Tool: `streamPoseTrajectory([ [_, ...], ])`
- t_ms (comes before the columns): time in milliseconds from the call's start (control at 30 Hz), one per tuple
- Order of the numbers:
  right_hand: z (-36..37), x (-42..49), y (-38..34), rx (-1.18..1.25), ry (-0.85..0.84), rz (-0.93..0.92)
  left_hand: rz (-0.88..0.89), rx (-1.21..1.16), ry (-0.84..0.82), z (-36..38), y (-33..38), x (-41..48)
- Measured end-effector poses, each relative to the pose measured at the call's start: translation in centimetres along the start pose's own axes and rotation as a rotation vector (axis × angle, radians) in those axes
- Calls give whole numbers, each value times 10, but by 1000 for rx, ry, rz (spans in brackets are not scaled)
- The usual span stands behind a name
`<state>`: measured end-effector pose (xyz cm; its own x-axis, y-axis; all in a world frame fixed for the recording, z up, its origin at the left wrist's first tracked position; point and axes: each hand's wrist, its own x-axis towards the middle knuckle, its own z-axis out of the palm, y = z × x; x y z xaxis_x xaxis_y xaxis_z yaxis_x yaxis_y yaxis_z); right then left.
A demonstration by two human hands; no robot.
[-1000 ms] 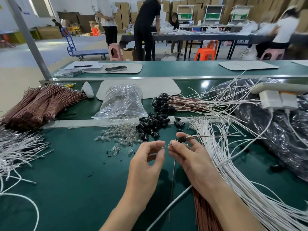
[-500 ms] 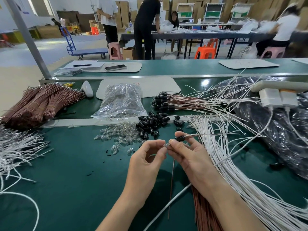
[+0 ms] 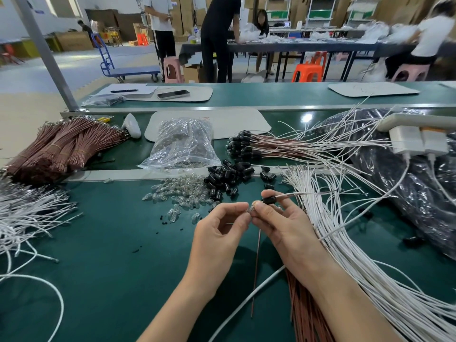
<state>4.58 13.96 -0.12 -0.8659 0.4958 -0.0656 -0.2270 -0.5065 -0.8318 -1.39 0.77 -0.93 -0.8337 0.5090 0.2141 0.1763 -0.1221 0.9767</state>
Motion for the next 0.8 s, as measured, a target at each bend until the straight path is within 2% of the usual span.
streamPoseTrajectory([
  [367,1,-2,-1,24,-2,8,33,64,5,-1,-4,0],
  [800,2,-2,0,-22,14,-18,5,1,3,-4,-1,1],
])
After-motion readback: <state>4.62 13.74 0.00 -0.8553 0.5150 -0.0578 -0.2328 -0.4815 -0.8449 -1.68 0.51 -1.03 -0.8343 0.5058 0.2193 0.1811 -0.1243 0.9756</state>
